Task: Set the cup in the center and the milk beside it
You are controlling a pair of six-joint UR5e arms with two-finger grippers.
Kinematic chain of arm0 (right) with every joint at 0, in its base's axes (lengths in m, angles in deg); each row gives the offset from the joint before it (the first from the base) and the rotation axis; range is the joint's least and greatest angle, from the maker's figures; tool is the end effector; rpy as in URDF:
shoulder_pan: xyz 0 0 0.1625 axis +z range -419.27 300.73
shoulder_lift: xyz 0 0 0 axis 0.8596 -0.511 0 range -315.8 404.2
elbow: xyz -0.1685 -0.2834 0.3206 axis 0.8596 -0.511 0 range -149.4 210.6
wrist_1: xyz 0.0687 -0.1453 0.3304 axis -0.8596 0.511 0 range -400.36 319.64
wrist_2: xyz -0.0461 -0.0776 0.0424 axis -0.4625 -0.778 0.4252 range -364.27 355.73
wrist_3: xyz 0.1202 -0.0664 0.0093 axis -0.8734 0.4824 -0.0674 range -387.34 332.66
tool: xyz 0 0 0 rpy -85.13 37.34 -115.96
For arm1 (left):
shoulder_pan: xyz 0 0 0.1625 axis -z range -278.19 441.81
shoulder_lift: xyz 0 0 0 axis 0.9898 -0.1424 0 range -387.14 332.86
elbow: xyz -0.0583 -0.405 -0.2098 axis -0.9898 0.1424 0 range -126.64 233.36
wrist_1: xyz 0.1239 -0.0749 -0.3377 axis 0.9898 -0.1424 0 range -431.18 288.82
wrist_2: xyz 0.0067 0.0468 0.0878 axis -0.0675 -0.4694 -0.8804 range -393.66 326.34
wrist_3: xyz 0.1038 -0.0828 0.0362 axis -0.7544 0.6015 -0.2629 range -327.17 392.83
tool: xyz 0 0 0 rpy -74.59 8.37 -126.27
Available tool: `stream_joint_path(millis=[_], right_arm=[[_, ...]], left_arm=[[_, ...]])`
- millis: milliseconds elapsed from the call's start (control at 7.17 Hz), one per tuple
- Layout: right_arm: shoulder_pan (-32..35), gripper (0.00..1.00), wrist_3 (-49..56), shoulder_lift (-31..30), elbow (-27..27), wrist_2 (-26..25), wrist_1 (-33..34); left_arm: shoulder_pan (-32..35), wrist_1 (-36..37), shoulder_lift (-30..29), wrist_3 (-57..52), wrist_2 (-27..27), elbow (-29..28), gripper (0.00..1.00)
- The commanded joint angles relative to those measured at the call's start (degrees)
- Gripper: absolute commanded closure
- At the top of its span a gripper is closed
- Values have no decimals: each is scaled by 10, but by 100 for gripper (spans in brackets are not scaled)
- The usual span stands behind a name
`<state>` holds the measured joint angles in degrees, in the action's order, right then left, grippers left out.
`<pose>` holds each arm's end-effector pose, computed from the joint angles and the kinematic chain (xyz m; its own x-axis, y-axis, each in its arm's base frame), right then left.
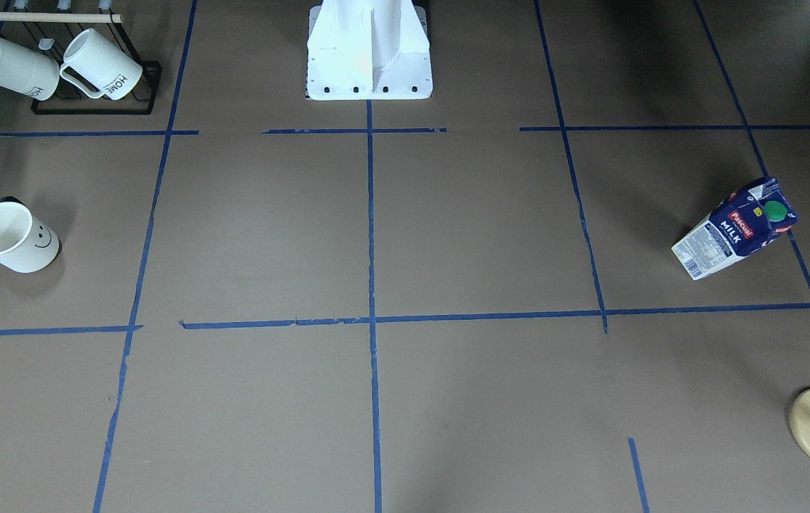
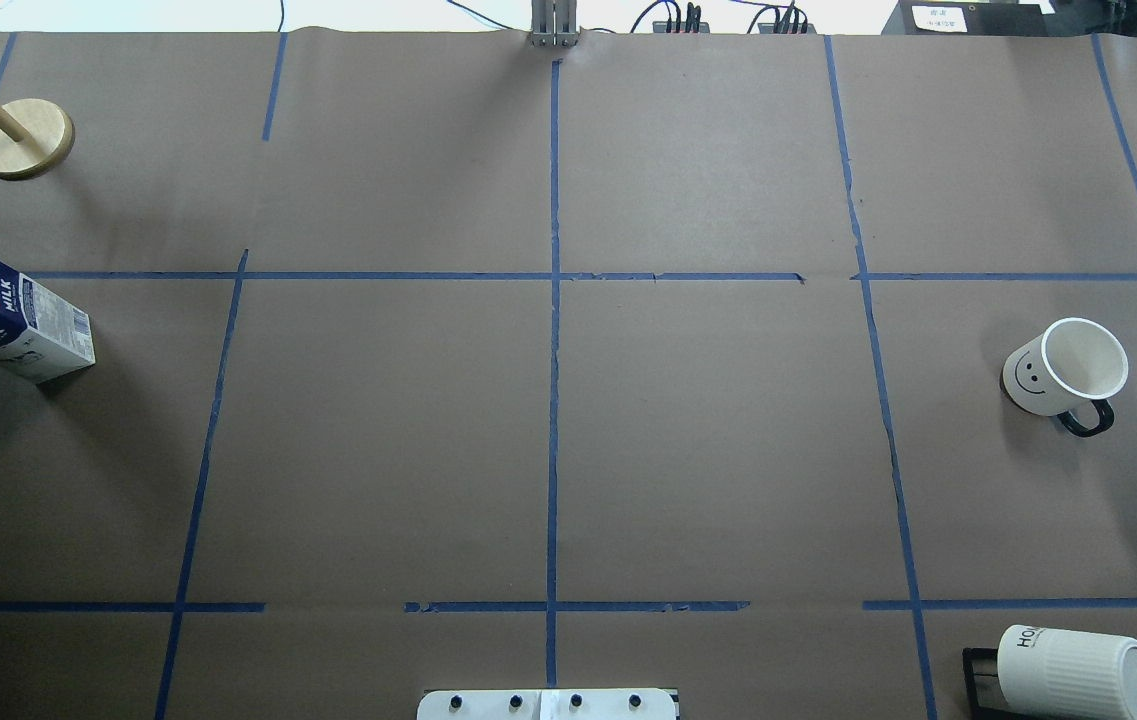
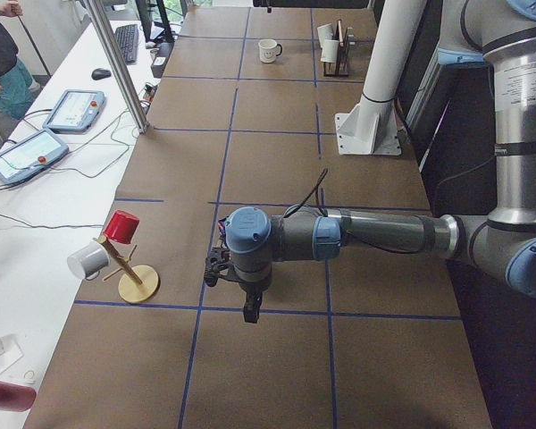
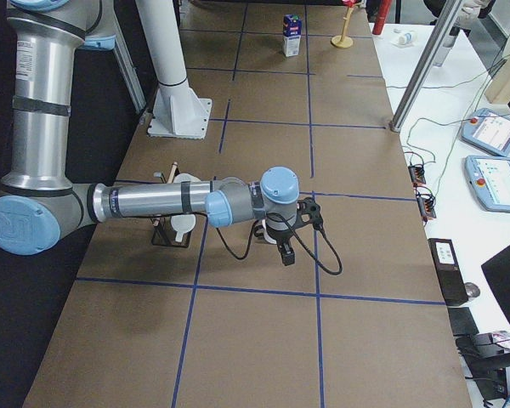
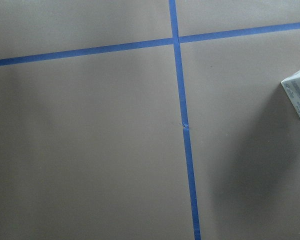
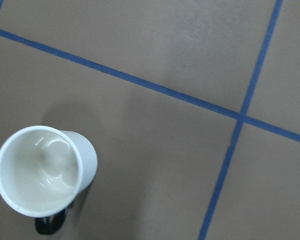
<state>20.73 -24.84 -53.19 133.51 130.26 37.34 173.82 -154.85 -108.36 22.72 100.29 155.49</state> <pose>-0.0344 -0.4068 0.6485 0.6570 -0.3756 0.6537 0.1940 0.9221 0.3349 -0.0505 -0.3645 0.7011 0.7132 0.1147 -0.6915 -0.0916 0.9933 0.0703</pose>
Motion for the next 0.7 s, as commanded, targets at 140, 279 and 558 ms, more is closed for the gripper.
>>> stream_joint_path(millis=[140,279,558], right_arm=[[-105,0,-33,43,-18,-11,-45],[-113,0,-72,43,-29,-29,-74],[-140,0,-156,43,-74,-43,-163]], left_arm=[[0,0,0,0,1,0,0],[0,-1,0,0,1,0,0],[0,-1,0,0,1,0,0]])
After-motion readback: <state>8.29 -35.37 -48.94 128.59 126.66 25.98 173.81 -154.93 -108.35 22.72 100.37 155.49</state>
